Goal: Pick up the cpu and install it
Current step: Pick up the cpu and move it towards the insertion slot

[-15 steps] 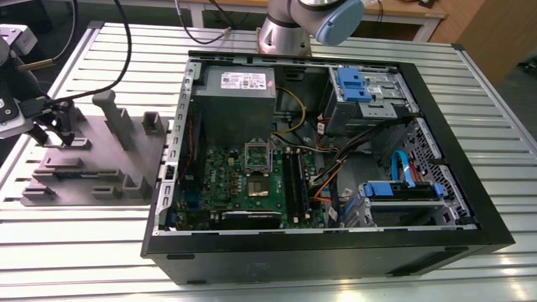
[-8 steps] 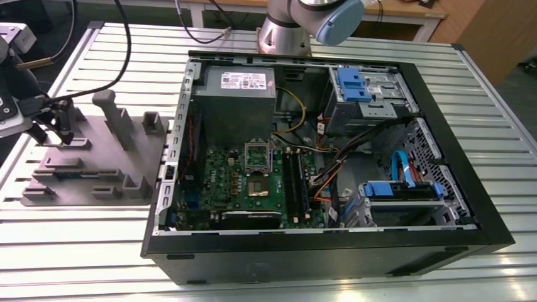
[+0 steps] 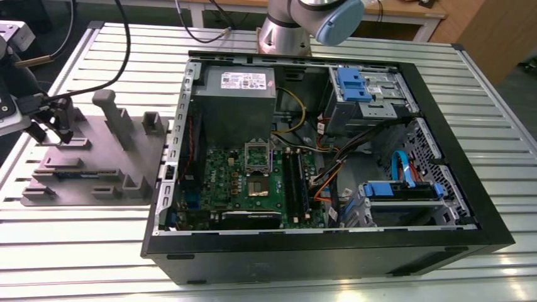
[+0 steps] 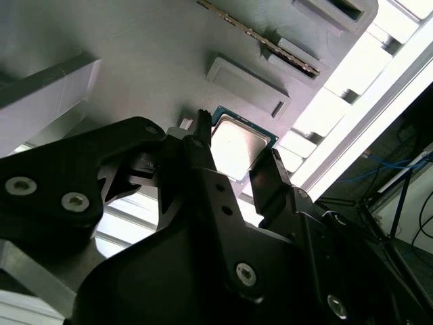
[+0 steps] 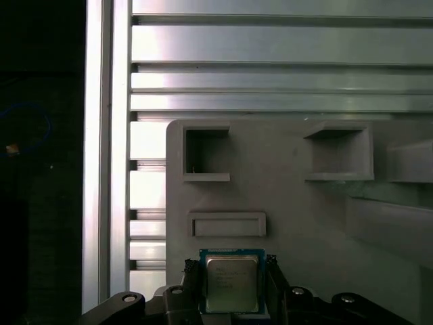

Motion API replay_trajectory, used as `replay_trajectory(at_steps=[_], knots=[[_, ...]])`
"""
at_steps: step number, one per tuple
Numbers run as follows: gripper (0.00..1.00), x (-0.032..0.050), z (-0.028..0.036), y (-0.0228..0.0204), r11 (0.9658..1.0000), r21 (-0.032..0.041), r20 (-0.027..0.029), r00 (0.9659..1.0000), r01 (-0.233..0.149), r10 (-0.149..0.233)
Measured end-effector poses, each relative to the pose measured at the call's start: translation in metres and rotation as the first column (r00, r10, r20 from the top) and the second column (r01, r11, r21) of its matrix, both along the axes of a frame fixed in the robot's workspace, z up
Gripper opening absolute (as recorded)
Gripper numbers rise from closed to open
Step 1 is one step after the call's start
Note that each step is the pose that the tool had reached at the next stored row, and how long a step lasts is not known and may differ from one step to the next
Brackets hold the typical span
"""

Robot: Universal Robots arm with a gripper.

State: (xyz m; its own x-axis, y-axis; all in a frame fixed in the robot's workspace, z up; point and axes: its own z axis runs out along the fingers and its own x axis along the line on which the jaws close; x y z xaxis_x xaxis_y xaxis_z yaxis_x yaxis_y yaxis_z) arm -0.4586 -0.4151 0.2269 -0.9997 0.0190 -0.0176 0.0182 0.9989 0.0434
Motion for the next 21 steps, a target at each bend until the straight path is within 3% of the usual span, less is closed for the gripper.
replay_trajectory(at_steps=[21], knots=[[0.47,0.0000,0.0096,0.0000,1.0000,0.0000,0.0001,1.0000,0.000,0.000]])
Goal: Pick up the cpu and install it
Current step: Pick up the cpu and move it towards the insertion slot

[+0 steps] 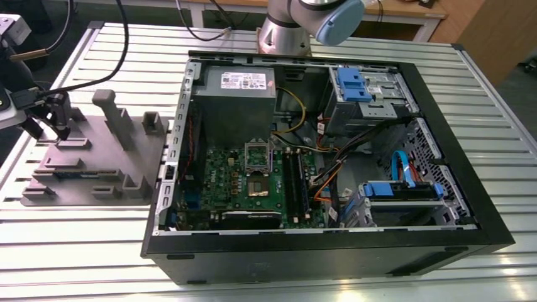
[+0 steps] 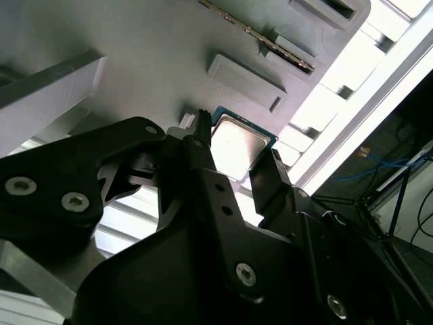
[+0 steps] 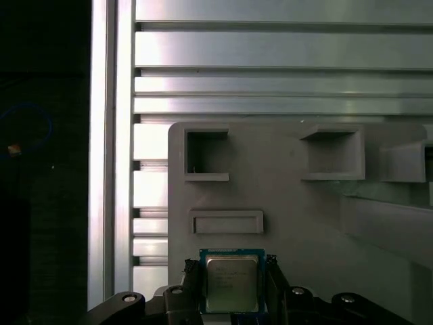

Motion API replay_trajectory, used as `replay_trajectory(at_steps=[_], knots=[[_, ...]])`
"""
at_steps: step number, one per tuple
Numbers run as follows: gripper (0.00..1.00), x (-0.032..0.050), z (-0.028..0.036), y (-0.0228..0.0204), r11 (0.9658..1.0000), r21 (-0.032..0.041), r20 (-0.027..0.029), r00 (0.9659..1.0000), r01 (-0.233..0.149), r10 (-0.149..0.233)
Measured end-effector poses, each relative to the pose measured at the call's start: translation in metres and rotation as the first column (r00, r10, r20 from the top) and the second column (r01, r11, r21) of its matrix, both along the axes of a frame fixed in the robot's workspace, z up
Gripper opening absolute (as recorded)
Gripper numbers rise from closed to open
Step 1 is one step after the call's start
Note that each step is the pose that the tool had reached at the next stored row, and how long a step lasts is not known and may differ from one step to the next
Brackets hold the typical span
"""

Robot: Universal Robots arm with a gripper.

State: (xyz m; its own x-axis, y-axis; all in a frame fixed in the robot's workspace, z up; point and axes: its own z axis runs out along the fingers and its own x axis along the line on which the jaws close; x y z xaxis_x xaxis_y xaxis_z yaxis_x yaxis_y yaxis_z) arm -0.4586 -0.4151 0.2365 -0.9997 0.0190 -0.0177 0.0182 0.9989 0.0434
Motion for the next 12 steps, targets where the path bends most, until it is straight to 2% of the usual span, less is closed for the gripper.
replay_trajectory(at_steps=[12], knots=[[0.47,0.0000,0.0052,0.0000,1.0000,0.0000,0.0000,1.0000,0.000,0.000]])
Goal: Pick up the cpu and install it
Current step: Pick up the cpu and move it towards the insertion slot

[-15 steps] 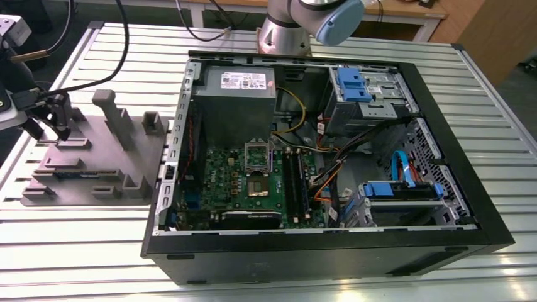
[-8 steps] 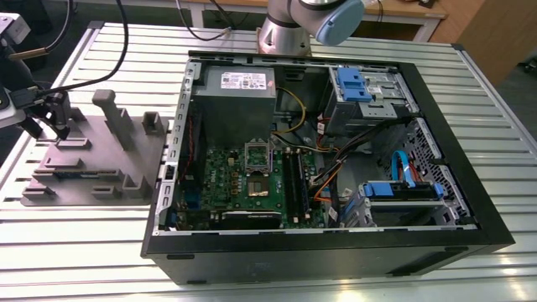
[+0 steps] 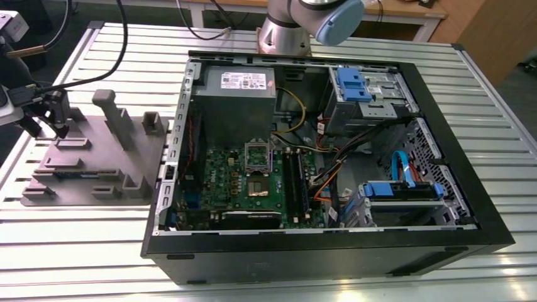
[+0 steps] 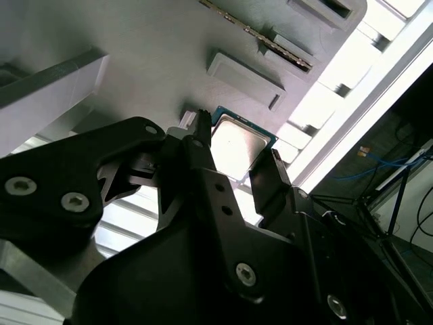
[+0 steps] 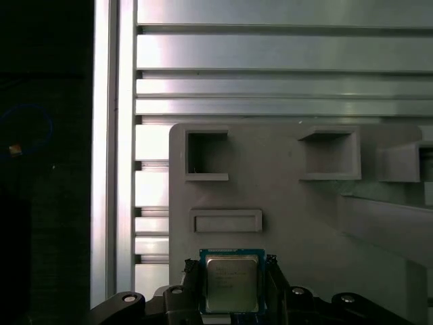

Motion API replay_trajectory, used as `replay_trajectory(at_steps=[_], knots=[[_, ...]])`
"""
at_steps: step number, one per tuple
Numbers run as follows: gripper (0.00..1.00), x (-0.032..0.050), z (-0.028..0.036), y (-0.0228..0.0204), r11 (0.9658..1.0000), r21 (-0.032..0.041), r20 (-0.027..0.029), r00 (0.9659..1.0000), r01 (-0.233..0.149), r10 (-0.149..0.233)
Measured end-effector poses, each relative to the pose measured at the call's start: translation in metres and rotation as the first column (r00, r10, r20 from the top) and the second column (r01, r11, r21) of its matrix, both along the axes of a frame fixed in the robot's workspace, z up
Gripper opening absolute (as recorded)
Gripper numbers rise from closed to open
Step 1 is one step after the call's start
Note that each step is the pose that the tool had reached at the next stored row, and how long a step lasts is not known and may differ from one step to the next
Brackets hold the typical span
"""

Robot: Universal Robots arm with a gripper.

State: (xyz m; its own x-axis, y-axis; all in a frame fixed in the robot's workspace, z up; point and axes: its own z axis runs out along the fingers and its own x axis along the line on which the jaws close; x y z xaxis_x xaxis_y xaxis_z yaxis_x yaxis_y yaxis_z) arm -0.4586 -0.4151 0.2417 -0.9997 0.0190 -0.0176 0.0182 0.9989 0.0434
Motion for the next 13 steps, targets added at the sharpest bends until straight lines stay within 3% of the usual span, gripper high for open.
replay_trajectory(at_steps=[13], knots=[[0.47,0.0000,0.0051,0.0000,1.0000,0.0000,-0.0001,1.0000,0.000,0.000]])
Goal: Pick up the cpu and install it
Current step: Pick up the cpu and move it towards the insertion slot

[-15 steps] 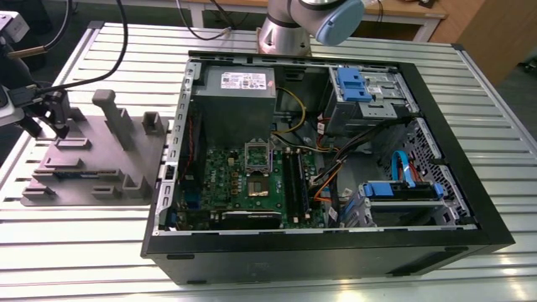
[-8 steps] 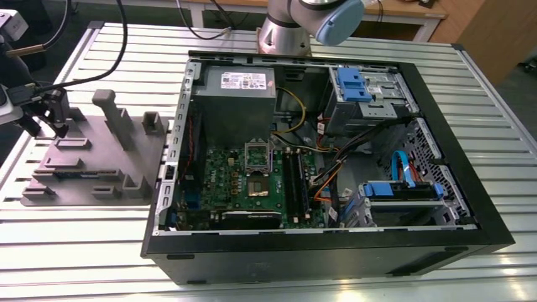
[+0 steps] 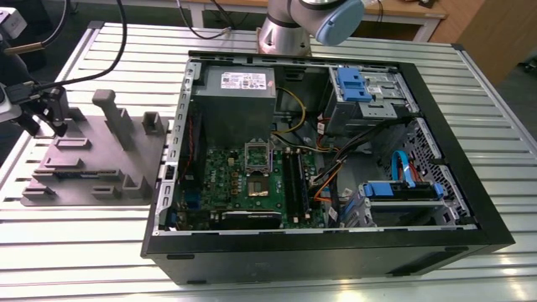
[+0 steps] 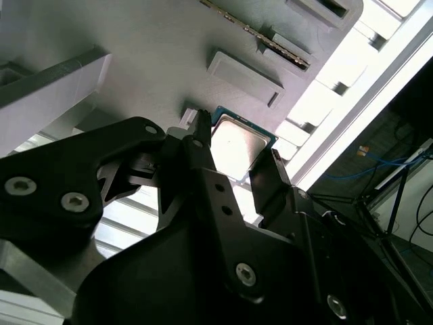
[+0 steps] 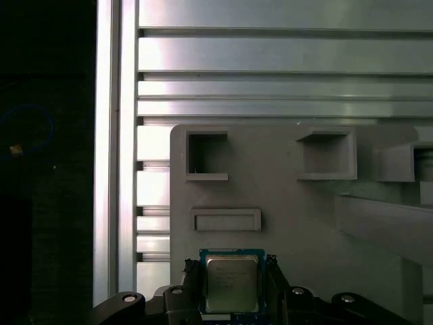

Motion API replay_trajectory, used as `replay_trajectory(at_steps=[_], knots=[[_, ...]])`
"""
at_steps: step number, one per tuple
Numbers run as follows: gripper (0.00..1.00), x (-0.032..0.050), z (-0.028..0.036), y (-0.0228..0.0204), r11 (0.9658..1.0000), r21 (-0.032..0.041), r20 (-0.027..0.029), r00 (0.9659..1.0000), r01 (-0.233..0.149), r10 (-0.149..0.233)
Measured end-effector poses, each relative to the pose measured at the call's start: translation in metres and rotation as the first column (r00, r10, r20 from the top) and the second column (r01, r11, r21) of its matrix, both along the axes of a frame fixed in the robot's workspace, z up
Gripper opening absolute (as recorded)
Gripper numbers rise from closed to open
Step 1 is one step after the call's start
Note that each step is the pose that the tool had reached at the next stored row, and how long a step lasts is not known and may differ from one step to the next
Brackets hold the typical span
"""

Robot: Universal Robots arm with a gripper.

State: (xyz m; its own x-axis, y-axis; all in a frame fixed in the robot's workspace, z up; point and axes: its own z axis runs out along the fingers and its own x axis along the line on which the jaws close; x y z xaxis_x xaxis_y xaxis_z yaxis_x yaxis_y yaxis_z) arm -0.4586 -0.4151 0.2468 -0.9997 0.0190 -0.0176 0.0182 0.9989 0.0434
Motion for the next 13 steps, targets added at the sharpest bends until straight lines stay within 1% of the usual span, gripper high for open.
replay_trajectory(at_steps=[13], knots=[[0.47,0.0000,0.0051,0.0000,1.0000,0.0002,0.0003,1.0000,0.000,0.000]])
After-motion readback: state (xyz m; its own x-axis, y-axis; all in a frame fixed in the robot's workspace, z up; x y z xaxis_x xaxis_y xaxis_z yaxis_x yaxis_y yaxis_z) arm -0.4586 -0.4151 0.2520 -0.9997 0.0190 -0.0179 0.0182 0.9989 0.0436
